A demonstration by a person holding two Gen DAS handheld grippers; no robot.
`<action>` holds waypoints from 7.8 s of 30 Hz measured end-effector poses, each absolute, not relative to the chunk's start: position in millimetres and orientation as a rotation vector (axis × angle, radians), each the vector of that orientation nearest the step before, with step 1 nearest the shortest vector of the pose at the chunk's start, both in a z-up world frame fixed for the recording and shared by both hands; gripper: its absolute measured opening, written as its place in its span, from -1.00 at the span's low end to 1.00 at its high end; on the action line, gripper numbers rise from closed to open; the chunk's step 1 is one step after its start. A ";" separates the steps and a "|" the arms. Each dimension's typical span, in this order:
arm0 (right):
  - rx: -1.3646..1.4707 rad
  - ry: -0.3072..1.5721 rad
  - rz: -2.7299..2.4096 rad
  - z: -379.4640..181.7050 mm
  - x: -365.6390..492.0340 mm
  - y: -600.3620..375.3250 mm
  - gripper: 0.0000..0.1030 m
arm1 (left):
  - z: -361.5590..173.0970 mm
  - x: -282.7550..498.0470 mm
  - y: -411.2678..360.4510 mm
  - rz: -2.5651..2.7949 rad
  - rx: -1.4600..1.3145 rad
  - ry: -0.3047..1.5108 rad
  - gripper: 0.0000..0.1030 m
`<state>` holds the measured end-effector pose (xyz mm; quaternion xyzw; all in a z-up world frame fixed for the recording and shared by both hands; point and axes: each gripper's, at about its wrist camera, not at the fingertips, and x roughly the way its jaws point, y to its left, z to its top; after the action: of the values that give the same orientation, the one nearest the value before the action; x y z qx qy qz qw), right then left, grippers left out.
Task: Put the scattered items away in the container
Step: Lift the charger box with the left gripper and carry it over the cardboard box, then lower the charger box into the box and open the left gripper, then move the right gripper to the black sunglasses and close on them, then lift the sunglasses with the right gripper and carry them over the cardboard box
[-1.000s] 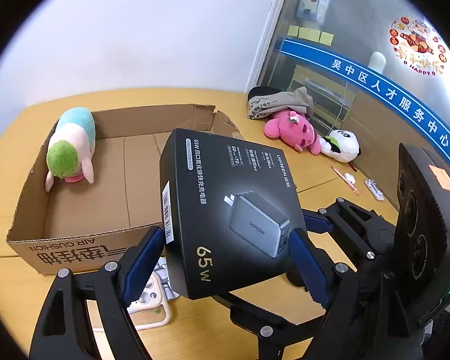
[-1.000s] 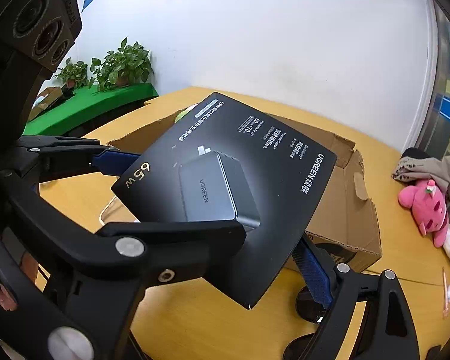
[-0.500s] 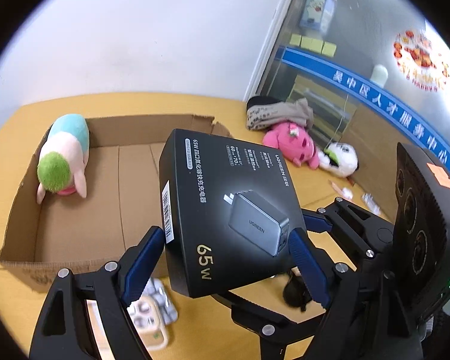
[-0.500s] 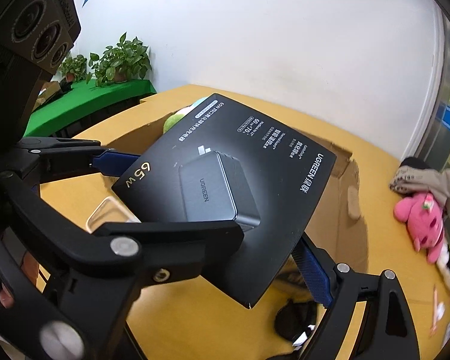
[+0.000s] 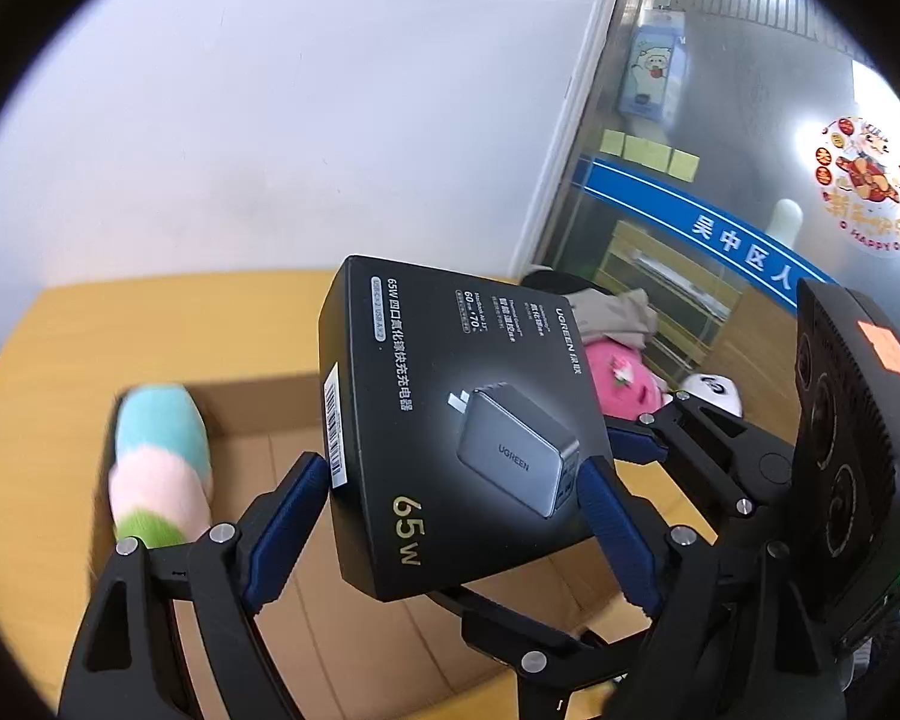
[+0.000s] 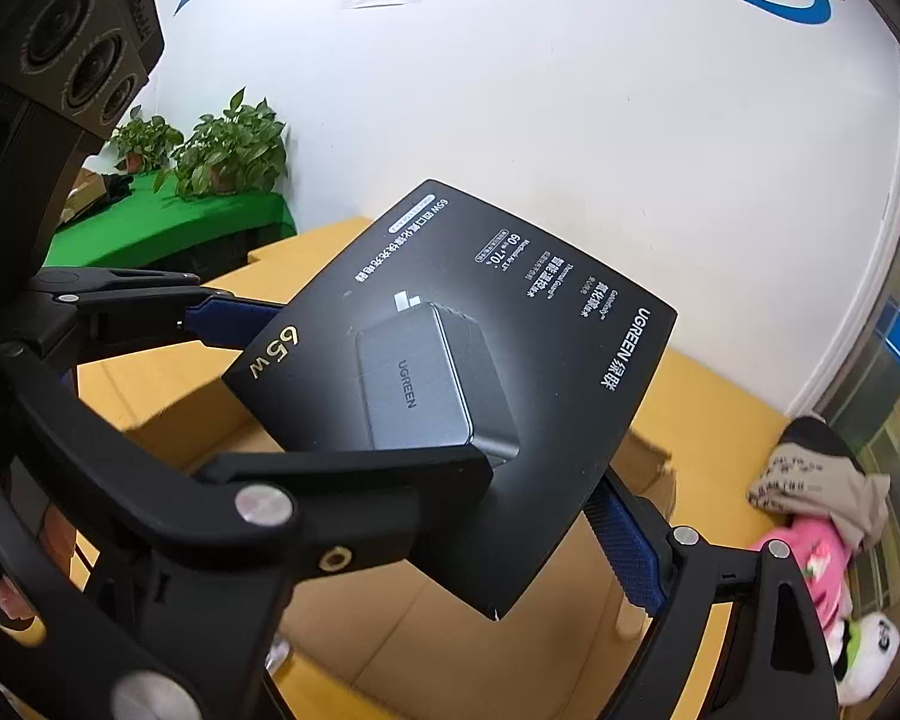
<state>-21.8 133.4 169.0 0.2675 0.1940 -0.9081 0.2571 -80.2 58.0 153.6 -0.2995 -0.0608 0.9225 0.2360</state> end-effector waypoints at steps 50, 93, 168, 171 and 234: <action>1.269 0.440 -2.113 9.7 -247.4 113.0 0.58 | 16.3 -277.7 33.7 2.479 -1.528 -0.177 0.64; 0.936 -0.071 -2.312 126.6 88.4 303.8 0.46 | 152.6 61.4 49.8 2.663 -0.818 -0.072 -0.57; 1.209 0.019 -2.447 -33.4 137.8 295.2 0.07 | -68.3 35.4 184.2 1.917 -1.340 -0.579 -0.56; 1.188 0.023 -2.463 -27.2 137.2 292.7 0.07 | -57.2 36.9 186.1 1.943 -1.314 -0.547 -0.65; 1.316 0.096 -2.305 60.7 -258.4 227.5 0.05 | 29.7 -311.4 135.5 1.981 -1.383 -0.621 -0.67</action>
<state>-258.4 227.5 60.7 0.4811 0.0353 -0.8423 0.2404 -311.4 135.5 29.7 -0.5256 -0.2361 0.7530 0.3179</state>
